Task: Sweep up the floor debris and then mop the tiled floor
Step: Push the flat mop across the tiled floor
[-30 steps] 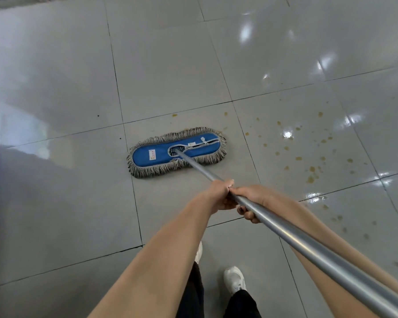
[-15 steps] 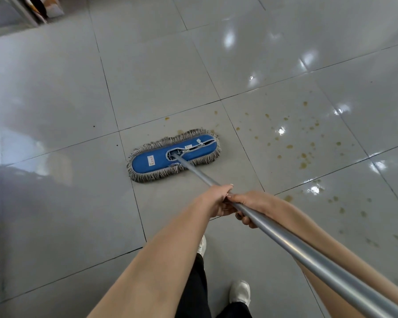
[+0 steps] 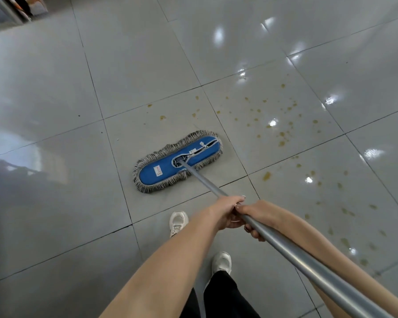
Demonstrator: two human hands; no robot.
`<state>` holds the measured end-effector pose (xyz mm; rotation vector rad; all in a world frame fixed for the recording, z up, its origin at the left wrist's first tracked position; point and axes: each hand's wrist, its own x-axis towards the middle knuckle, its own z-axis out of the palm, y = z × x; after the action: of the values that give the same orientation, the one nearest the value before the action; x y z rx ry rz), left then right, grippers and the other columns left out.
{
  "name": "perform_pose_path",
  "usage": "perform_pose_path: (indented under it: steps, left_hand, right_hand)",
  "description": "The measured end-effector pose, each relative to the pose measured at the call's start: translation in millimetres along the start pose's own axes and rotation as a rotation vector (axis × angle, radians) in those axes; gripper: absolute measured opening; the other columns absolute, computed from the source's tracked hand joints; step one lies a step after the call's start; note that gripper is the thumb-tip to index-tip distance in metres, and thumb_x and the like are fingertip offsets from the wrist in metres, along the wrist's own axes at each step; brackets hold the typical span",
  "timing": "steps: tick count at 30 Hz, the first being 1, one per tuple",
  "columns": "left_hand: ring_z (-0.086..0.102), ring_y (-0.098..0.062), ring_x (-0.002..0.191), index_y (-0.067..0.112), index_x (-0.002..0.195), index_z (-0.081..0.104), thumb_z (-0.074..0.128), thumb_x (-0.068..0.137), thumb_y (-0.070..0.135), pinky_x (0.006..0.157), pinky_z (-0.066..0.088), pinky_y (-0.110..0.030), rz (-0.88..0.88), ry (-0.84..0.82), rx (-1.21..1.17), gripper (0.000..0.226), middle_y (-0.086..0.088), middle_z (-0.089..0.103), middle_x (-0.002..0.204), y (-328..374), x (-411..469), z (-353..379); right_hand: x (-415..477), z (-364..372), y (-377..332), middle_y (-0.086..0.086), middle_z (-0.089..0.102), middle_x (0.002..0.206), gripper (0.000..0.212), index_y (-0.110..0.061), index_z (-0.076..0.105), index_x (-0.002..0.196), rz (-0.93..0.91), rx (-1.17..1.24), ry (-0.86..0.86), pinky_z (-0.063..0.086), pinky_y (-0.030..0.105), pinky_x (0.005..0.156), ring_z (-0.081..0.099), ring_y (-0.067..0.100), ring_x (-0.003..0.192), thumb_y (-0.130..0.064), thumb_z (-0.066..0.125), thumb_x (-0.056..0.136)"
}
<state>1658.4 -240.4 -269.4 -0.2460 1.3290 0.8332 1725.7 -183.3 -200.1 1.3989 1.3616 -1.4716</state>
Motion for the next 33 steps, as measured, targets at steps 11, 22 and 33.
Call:
perform_pose_path:
  steps: [11,22,33]
  left_hand:
    - [0.052,-0.012,0.036,0.012,0.071,0.044,0.045,0.091,0.013,0.035,0.043,-0.015,0.063,0.058,0.031,0.02,-0.008,0.048,0.062,30,15,-25]
    - [0.05,-0.01,0.028,0.011,0.064,0.045,0.051,0.088,0.012,0.036,0.042,-0.015,0.108,0.063,0.123,0.024,0.0,0.049,0.033,119,28,-135]
    - [0.051,-0.01,0.029,0.009,0.066,0.048,0.049,0.088,0.012,0.036,0.045,-0.016,0.142,0.03,0.211,0.022,-0.001,0.051,0.034,253,33,-283]
  right_hand:
    - [29,-3,-33,0.005,0.044,0.055,0.047,-0.008,0.049,0.07,0.017,0.026,-0.045,0.033,0.011,0.035,0.04,0.01,0.025,-0.045,0.037,0.098]
    - [66,32,-154,0.005,0.042,0.057,0.048,-0.009,0.047,0.073,0.049,0.174,-0.079,0.032,0.01,0.031,0.039,0.009,0.022,-0.048,0.036,0.097]
    - [109,80,-337,0.005,0.044,0.056,0.047,-0.007,0.05,0.074,0.04,0.246,-0.022,0.033,0.012,0.03,0.04,0.009,0.024,-0.047,0.039,0.097]
